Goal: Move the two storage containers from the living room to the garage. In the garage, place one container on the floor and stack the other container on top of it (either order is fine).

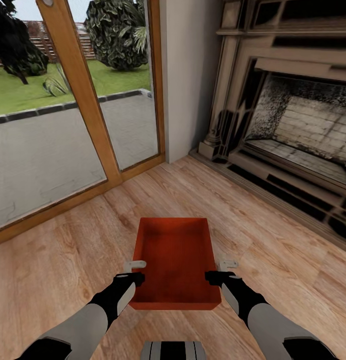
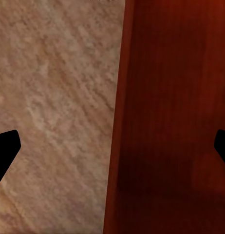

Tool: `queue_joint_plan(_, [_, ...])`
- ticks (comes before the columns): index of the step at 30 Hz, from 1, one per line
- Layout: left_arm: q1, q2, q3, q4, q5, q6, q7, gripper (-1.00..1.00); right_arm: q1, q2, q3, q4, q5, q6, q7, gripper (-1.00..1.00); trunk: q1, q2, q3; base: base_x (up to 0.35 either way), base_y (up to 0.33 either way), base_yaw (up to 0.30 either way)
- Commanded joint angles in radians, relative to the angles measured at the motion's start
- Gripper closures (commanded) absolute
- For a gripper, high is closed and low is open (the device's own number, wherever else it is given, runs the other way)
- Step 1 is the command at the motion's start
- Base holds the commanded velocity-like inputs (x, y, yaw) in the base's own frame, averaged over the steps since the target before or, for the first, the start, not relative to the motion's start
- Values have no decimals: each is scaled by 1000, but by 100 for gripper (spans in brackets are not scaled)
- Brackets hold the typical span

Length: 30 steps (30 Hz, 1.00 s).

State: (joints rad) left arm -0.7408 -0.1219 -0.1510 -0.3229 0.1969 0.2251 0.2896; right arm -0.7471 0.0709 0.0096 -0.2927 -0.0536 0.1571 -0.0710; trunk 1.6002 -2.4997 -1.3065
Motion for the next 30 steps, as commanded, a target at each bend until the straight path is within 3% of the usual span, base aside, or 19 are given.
queue_joint_plan(1, [0, 1, -9, -2, 10, 5, 8, -100, 0, 0, 1, 0, -5, 5, -4, -100, 0, 0, -1, 0, 0, 0])
queue_joint_plan(18, [0, 1, -8, -2, 10, 5, 7, -100, 0, 1, 2, 7, -4, -1, 1, -100, 0, 0, -1, 0, 0, 0])
queue_joint_plan(30, [0, 1, -8, -2, 10, 5, 7, -100, 0, 15, 2, 9, -5, 0, 31, -100, 0, 0, -1, 0, 0, 0])
